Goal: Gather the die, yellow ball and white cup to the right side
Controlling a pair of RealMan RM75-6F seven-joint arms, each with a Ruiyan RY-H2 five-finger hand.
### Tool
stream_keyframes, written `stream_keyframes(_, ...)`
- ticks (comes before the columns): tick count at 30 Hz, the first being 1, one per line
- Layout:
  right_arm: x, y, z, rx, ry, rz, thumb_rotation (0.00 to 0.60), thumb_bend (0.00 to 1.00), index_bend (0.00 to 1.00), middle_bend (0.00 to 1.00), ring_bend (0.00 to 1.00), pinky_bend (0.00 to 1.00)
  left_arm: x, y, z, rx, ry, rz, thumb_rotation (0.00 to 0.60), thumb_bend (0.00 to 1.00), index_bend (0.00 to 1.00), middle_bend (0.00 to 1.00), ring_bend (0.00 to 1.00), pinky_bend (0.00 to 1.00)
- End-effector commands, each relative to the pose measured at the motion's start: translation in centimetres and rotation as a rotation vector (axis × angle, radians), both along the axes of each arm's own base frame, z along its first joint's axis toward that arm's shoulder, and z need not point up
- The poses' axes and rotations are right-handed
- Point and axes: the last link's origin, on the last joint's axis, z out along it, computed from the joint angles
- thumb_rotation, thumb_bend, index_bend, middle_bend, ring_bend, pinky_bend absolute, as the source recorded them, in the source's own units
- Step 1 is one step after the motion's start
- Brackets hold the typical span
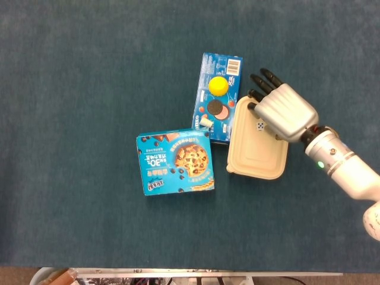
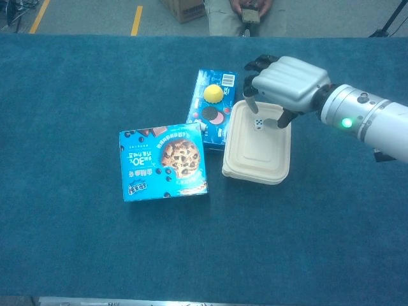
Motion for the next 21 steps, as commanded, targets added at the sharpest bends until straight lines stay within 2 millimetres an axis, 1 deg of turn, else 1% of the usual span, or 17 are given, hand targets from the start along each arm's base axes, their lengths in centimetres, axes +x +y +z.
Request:
stream_keyframes(1,0.02,0.00,-0.14,0.003,0.004,0.002,0.600,0.26,0.49,0.29,0.06,0.06,0.01,-0.03,0.05,0.001,-0.001,0.000,0.572,0.29,0.36,0.40,0.33,0.24)
stream_keyframes(4,-0.04,0.03,-0.20,0.004,0.007,0.001,0.600,0.25,0.49,0.29,0.06,0.06,-0.02,-0.10,0.13,0.005,-0.002,0.001,0.555,0.29,0.36,0.40,0.33,0.24)
stream_keyframes(9,-0.16,0.16,-0.29,0.011,0.014,-0.002,0.600,0.23,0.49,0.29,0.06,0.06,-0.07,-0.21,0.22,0.008,-0.002,0.004,0.545,0.29,0.36,0.40,0.33,0.24)
stream_keyframes(21,-0.14,0.07,-0.31,0.008,0.028,-0.006,0.600,0.21,0.49,0.29,0.06,0.06,-0.17,-0.35,0.31,0.012,-0.002,0.005,0.542,0.29,0.36,0.40,0.33,0.24)
